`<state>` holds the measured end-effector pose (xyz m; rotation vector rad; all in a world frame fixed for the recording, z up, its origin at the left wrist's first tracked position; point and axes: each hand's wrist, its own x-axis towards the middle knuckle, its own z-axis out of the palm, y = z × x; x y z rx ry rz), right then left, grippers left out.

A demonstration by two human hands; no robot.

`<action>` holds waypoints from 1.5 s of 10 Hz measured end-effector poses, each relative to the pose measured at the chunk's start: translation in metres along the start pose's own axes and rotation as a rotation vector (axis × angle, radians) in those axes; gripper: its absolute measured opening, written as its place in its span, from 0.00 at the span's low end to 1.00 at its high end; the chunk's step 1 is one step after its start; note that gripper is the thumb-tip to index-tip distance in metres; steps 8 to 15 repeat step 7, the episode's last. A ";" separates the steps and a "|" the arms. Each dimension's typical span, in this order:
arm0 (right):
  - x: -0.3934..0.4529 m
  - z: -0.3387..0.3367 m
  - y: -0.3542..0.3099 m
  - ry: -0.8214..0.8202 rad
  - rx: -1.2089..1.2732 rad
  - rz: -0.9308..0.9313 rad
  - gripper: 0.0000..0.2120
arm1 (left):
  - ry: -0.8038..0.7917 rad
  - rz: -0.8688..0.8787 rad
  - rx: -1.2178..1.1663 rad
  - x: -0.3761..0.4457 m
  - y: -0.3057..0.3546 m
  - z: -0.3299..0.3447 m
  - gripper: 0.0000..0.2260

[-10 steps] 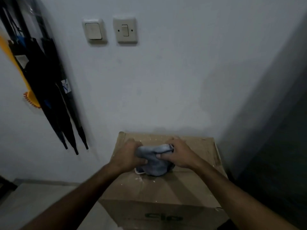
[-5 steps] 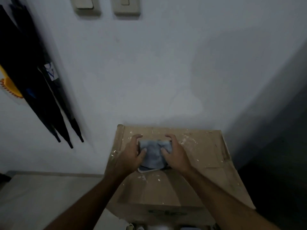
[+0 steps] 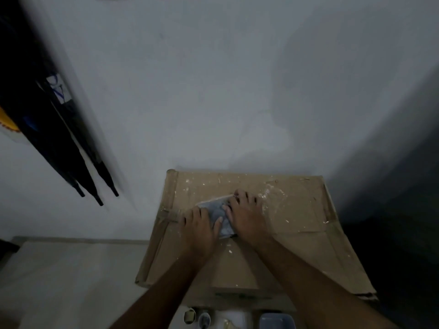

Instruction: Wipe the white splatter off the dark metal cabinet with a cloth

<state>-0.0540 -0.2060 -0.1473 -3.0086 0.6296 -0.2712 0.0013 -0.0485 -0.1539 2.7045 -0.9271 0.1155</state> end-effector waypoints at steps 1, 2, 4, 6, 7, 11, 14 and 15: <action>0.005 0.003 -0.001 -0.042 0.027 0.026 0.20 | -0.032 -0.065 0.015 0.002 0.008 -0.003 0.22; 0.006 0.000 -0.004 -0.051 -0.001 0.031 0.20 | -0.074 -0.090 0.079 0.003 0.012 -0.005 0.24; -0.005 -0.023 0.006 -0.045 0.073 -0.012 0.29 | -0.015 0.039 0.028 0.005 0.009 -0.013 0.33; -0.015 -0.056 0.027 -0.072 0.101 0.004 0.36 | -0.192 0.146 0.020 0.015 0.016 -0.047 0.47; -0.014 -0.083 0.040 -0.006 0.107 -0.010 0.38 | -0.143 0.207 0.030 0.020 0.032 -0.080 0.46; -0.014 -0.083 0.040 -0.006 0.107 -0.010 0.38 | -0.143 0.207 0.030 0.020 0.032 -0.080 0.46; -0.014 -0.083 0.040 -0.006 0.107 -0.010 0.38 | -0.143 0.207 0.030 0.020 0.032 -0.080 0.46; -0.014 -0.083 0.040 -0.006 0.107 -0.010 0.38 | -0.143 0.207 0.030 0.020 0.032 -0.080 0.46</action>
